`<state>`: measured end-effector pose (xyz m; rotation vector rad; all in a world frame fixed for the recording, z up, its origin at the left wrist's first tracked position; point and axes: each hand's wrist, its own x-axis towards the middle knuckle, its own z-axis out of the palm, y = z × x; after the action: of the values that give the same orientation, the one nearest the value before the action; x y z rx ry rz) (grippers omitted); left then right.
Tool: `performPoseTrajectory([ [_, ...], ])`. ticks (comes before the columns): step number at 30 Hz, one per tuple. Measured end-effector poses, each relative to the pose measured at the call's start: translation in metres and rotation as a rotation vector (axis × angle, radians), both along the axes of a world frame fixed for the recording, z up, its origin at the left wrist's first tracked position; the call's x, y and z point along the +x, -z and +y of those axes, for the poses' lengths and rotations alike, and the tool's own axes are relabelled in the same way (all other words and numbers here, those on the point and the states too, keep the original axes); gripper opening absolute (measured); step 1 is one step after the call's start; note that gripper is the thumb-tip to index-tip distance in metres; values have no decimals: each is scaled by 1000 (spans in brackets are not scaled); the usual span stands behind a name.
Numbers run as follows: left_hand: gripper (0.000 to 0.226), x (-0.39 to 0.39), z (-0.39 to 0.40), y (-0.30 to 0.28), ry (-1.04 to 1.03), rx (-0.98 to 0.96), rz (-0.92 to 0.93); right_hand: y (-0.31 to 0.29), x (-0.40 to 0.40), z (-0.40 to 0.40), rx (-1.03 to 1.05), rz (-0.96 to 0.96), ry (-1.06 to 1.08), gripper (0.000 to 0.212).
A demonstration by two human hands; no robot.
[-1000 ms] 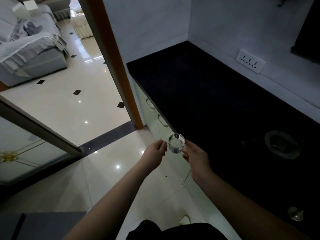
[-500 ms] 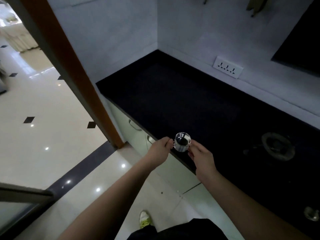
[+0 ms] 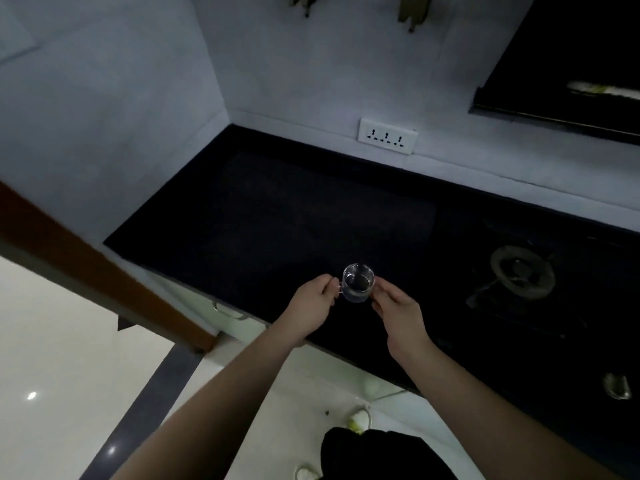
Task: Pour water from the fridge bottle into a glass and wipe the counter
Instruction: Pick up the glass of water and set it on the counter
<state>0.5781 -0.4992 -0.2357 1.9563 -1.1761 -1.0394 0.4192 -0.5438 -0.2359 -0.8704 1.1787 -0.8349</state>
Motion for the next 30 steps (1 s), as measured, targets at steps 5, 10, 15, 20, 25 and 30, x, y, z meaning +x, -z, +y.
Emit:
performPoseTrajectory([
  [5, 33, 2, -48, 2, 66, 26, 1, 7, -3, -41, -2, 29, 30, 19],
  [10, 33, 4, -88, 8, 123, 50, -16, 12, -7, -71, -14, 70, 79, 17],
  [15, 33, 3, -122, 18, 193, 75, 17, 18, -11, -97, -22, 112, 135, 17],
  [20, 33, 9, -162, 33, 289, 62, 15, 31, -5, -122, -14, 109, 223, 21],
  [25, 34, 14, -199, 46, 401, 86, -13, 46, 0, -144, 38, 117, 283, 21],
  [30, 34, 15, -231, 62, 454, 126, 6, 55, 5, -164, 73, 97, 349, 29],
])
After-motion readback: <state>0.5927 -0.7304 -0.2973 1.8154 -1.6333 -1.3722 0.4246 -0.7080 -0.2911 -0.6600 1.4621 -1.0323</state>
